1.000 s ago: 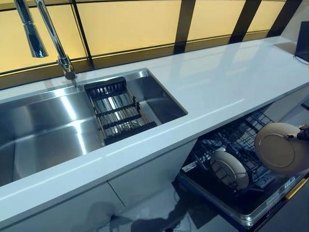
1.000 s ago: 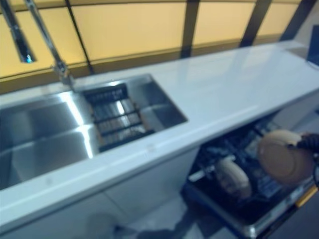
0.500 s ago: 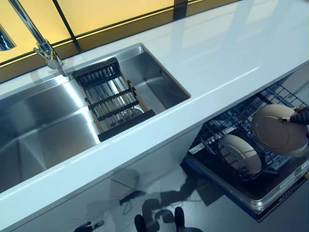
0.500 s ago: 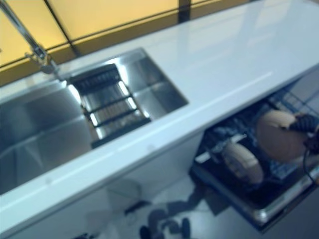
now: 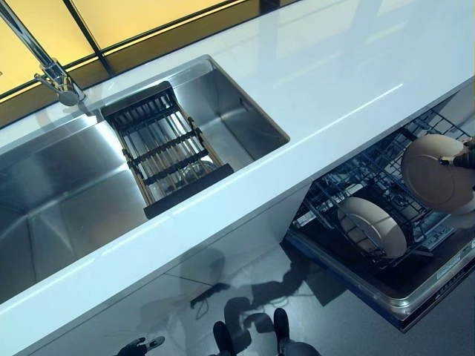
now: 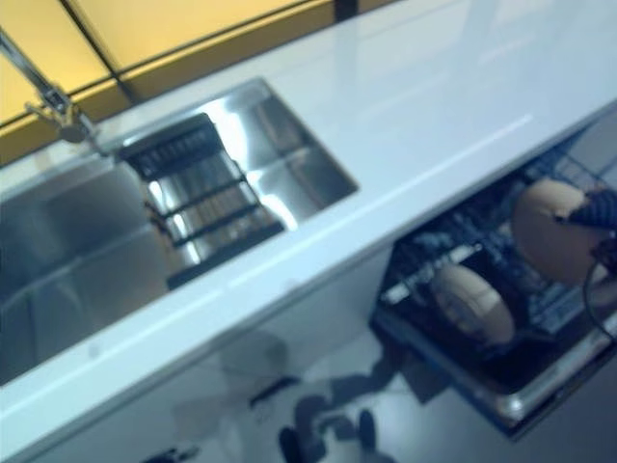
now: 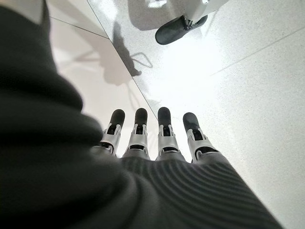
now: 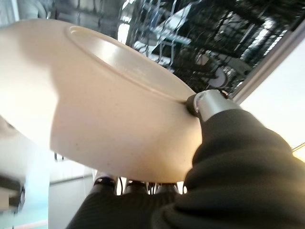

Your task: Take plates into dishwasher

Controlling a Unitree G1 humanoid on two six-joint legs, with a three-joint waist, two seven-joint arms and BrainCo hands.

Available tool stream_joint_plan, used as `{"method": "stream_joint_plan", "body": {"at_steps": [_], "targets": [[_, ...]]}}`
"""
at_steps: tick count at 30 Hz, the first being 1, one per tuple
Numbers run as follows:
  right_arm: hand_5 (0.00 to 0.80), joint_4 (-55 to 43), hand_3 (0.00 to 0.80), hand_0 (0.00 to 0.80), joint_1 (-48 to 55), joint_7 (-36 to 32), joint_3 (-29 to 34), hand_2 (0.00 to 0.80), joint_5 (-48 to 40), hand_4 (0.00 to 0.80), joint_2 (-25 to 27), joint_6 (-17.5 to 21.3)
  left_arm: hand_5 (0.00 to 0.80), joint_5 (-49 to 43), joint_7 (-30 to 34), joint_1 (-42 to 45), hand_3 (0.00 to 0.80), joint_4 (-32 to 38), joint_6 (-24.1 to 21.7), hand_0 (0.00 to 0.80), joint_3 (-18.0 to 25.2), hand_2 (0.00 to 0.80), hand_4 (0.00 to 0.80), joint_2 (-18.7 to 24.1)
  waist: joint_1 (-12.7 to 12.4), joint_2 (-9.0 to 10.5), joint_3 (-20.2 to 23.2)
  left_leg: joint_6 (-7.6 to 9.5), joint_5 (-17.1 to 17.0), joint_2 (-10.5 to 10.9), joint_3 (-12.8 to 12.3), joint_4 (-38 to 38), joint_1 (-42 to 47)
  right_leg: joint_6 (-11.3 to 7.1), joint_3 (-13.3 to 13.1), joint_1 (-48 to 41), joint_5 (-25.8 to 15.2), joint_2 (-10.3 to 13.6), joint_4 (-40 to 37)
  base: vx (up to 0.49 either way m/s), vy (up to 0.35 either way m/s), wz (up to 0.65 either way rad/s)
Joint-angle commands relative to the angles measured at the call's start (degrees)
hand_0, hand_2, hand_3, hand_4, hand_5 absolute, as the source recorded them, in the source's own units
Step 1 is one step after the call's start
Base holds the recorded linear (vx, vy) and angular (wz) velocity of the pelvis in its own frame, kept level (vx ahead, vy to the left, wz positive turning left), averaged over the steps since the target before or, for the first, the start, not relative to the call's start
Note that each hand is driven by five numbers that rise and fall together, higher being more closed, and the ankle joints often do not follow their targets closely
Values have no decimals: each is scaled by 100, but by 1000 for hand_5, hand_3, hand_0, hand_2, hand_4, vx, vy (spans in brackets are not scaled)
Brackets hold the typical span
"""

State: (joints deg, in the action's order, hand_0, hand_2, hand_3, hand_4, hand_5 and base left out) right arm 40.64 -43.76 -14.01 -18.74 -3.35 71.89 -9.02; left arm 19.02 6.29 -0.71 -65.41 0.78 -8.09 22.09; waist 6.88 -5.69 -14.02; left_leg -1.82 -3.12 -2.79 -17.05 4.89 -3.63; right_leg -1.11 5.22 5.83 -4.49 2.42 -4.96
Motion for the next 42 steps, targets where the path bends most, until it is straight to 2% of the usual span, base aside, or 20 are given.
{"method": "stream_joint_plan", "body": {"at_steps": [1,9,18,25,32,42], "targets": [[800,-172,800,800,-578,446,-182,800,295,800,194,185,0,176,-35,-84,0,-173,-25,0,-347,0,0,-7,-38,205,199,-111,403,33,141,11,208,-431,36,31,158,175,-4,0,0,0],[800,-307,800,800,-201,342,-31,800,267,800,-10,238,0,163,-6,-91,0,-172,-16,0,-305,0,0,-23,-46,207,198,-85,420,41,124,11,254,-434,42,-8,163,189,-4,0,0,0],[800,-47,800,800,-360,466,-187,800,309,800,-186,401,0,187,-14,-105,0,-174,-21,0,-350,0,0,-35,-116,122,132,-84,410,63,152,11,218,-423,69,14,167,213,-4,0,0,0],[800,-24,800,800,-477,904,-386,800,1031,800,-323,590,0,282,13,-122,0,-118,-27,0,-421,0,0,-86,-141,3,54,-94,368,78,160,11,150,-418,92,84,153,236,-4,0,0,0],[800,-65,800,800,-230,1271,-426,800,1548,800,-547,457,0,329,15,-162,0,-61,-5,0,-471,0,0,-146,-149,-101,11,-86,361,102,170,11,153,-426,125,72,161,260,-4,0,0,0],[800,209,800,800,77,1557,-381,800,1887,800,-834,477,0,353,49,-194,0,-39,2,0,-534,0,0,-174,-181,-219,-11,-62,360,132,188,11,157,-435,155,65,160,295,-4,1,8,3]]}}
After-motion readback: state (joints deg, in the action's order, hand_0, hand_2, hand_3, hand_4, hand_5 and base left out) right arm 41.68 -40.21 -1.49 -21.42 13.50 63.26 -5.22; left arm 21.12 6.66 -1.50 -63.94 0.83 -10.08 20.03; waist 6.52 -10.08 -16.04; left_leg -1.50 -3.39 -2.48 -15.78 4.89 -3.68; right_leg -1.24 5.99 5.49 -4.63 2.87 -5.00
